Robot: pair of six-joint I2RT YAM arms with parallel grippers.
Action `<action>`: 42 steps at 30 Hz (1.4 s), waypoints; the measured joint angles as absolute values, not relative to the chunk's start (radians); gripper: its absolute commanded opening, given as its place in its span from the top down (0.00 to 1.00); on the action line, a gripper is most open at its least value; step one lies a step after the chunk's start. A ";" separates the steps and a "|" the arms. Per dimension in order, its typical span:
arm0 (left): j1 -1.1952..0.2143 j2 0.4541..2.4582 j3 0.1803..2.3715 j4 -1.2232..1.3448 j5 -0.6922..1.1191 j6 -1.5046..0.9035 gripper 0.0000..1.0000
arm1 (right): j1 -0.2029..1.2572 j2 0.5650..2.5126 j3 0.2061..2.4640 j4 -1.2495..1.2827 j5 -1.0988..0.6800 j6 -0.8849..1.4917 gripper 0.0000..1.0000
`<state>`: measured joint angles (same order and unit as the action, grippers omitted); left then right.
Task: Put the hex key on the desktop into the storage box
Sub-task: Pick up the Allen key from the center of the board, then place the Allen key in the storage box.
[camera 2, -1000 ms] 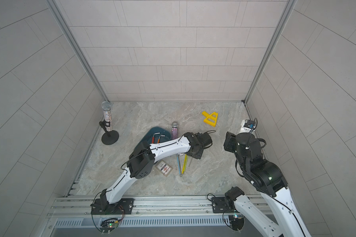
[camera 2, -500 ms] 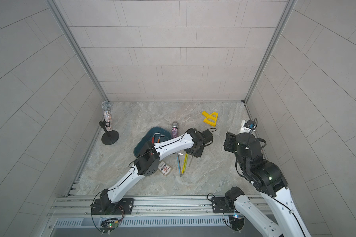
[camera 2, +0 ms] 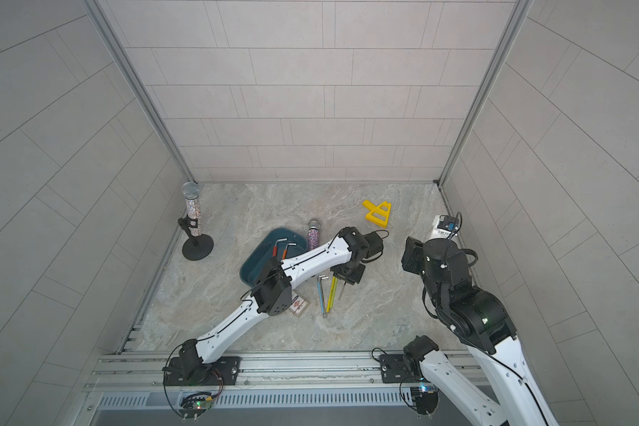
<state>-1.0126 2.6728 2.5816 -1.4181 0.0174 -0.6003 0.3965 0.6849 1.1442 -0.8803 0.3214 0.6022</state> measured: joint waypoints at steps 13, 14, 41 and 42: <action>-1.012 2.689 2.584 -1.408 0.073 -0.602 0.68 | 0.397 0.674 1.144 -0.880 0.321 0.602 0.45; -1.010 2.689 2.584 -1.404 0.076 -0.603 0.69 | 0.397 0.674 1.144 -0.881 0.321 0.602 0.45; -1.009 2.659 2.532 -1.359 0.062 -0.606 1.00 | 0.397 0.669 1.139 -0.887 0.321 0.603 0.45; -1.011 2.658 2.531 -1.357 0.060 -0.606 1.00 | 0.397 0.669 1.139 -0.887 0.321 0.603 0.45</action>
